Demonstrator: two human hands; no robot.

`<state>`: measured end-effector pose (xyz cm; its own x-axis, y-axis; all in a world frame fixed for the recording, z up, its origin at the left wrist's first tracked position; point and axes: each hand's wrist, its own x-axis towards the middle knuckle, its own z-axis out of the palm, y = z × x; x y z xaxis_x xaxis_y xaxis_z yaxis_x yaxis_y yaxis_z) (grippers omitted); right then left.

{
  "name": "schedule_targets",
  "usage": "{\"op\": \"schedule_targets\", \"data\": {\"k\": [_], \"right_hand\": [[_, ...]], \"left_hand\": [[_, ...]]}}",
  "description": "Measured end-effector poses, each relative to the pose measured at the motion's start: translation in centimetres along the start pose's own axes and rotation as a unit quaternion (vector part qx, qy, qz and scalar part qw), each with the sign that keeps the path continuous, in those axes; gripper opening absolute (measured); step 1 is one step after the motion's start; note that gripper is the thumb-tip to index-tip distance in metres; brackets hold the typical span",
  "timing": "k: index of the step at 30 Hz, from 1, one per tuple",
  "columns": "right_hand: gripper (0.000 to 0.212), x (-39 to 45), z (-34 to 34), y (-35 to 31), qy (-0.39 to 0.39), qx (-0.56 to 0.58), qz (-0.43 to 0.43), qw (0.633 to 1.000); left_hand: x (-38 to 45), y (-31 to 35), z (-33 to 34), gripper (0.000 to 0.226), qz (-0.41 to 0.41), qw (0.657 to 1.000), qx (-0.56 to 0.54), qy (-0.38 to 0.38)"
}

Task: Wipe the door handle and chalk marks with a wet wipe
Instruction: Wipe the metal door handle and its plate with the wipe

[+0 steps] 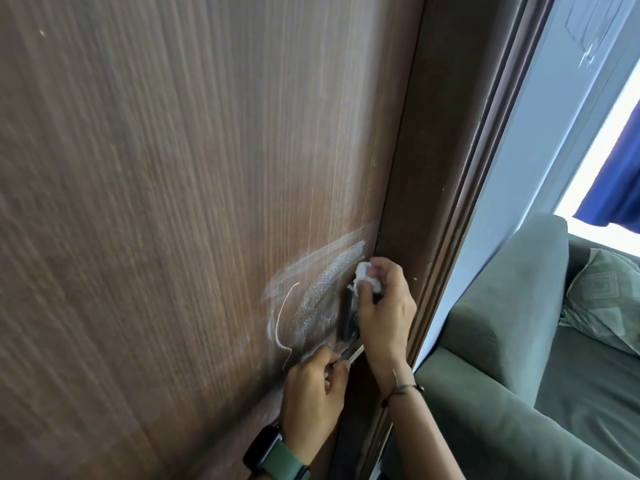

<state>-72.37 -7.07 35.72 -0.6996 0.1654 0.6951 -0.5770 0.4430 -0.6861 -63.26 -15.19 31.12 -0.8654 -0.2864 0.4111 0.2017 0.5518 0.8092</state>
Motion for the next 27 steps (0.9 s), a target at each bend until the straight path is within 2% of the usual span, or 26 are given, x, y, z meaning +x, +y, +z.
{"op": "schedule_targets", "data": {"k": [4, 6, 10, 12, 15, 19, 23, 25, 27], "right_hand": [[0.021, -2.5, 0.1, 0.3, -0.02, -0.005, -0.029, 0.999], [0.017, -2.5, -0.3, 0.9, -0.032, 0.006, -0.013, 0.999], [0.014, -0.7, -0.4, 1.0, -0.003, -0.004, 0.034, 0.999], [0.014, -1.2, -0.1, 0.5, -0.002, -0.031, 0.008, 0.999], [0.01, -2.0, -0.1, 0.3, -0.03, -0.071, -0.102, 0.992], [0.013, -0.2, -0.4, 0.5, -0.009, -0.062, -0.072, 0.995], [0.01, -2.8, -0.5, 0.5, -0.081, -0.085, -0.124, 0.985], [0.013, -3.4, -0.4, 0.6, -0.098, -0.112, -0.101, 0.984], [0.017, -3.0, -0.3, 0.5, -0.105, -0.193, -0.091, 0.971]], "left_hand": [[-0.1, 0.0, -0.1, 0.013, 0.015, 1.0, 0.018, -0.002], [-0.1, 0.2, -0.1, 0.014, 0.023, 0.999, 0.023, 0.005], [-0.1, 0.2, -0.1, 0.015, 0.019, 1.0, 0.016, 0.004], [-0.1, 0.1, -0.1, 0.014, 0.014, 1.0, 0.011, 0.004], [-0.1, 0.1, 0.0, 0.01, 0.005, 1.0, -0.003, 0.006], [-0.1, 0.0, 0.2, 0.014, 0.003, 1.0, 0.0, 0.008], [-0.2, 0.0, 0.0, 0.008, 0.001, 1.0, -0.006, 0.004], [-0.2, -0.1, 0.1, 0.008, 0.003, 1.0, -0.005, 0.006], [-0.2, -0.1, 0.1, 0.009, 0.002, 1.0, -0.007, 0.005]]}}
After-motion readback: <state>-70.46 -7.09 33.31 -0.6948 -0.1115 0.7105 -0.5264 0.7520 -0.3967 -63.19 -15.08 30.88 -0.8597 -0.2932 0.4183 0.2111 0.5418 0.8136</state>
